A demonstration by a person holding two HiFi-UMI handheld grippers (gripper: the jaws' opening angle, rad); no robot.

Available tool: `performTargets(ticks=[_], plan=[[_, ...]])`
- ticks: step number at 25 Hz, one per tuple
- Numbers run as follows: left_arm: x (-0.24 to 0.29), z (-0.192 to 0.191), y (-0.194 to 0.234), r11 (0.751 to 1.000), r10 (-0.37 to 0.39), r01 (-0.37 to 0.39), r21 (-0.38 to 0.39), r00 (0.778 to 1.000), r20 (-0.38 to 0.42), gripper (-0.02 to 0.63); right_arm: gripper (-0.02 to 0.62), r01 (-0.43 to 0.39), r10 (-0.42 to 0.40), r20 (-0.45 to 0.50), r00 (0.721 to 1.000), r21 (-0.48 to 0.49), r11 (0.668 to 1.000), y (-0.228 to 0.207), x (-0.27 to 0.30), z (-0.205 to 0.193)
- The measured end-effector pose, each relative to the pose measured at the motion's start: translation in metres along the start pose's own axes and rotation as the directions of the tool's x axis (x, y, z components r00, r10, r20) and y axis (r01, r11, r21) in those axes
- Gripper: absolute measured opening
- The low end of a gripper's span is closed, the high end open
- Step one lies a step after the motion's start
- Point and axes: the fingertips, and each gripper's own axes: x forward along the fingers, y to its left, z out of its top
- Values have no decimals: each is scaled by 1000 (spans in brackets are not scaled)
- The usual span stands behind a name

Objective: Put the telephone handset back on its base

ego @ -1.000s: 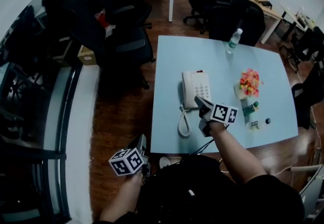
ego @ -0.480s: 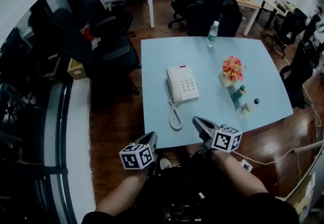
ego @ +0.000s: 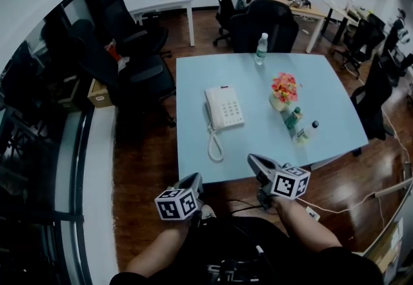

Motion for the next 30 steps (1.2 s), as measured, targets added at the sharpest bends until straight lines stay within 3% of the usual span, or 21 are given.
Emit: performTargets(ticks=[4,9,13,16,20,27,30], plan=[[-18,-30,-20,999,23,-23,-31,1000,13,0,6,-10,9,-31,999,-12,1000,5,-38,-16],[-42,-90,-43,997,43,-45,-57,999,-27,0,8,-75,75,-106,991,5,997,12,-84,-73],[-82,-112,-18,978,137,-131,-161,990,28,0,8,-109,110,-149,983,14,994,11,-108,-102],[-125,-117,9,955,243,-223,-197,966,87,0,8,-130,127,-156,980,-11,991,14,-120,-107],[-188,-128,35,907,372,-328,-263,917,141,0,8,-158,160,-152,975,22,987,17,-123,-116],[-260,-146,50,831,507,-415,-370,839,197,0,8,-236,238,-194,952,35,971,30,-125,-130],[-278,-141,56,819,517,-406,-406,828,216,0,8,-257,257,-149,955,19,966,38,-121,-115]])
